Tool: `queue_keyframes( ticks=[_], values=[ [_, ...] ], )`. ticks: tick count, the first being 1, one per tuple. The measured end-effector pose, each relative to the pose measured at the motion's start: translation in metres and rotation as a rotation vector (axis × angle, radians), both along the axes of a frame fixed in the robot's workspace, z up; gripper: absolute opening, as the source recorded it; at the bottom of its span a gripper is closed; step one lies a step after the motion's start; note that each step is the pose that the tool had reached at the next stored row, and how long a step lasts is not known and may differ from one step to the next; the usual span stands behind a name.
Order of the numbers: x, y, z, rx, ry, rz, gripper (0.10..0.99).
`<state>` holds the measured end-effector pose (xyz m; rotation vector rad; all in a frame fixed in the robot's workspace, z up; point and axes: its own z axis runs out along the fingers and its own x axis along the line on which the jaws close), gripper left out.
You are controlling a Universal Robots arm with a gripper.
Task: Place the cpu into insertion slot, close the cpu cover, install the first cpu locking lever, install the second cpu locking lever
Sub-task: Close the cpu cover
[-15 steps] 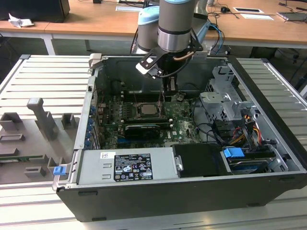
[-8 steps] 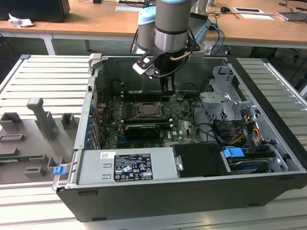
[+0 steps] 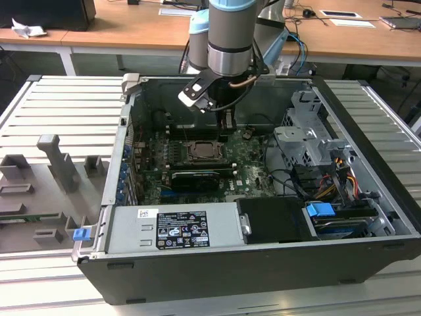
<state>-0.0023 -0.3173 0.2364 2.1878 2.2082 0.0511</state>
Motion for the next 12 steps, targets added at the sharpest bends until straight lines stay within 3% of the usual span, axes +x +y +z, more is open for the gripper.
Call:
queue_keyframes(
  ticks=[2, 4, 8, 12],
  values=[
    [-0.0006, -0.0003, -0.0004, 0.001, -0.005, 0.001, 0.106],
    [-0.0035, -0.0004, -0.0012, 0.003, -0.0062, 0.002, 0.106],
    [-0.024, -0.0003, -0.0036, 0.003, -0.0058, 0.002, 0.106],
    [-0.0365, -0.0003, -0.005, 0.003, -0.0057, 0.002, 0.106]
  ],
)
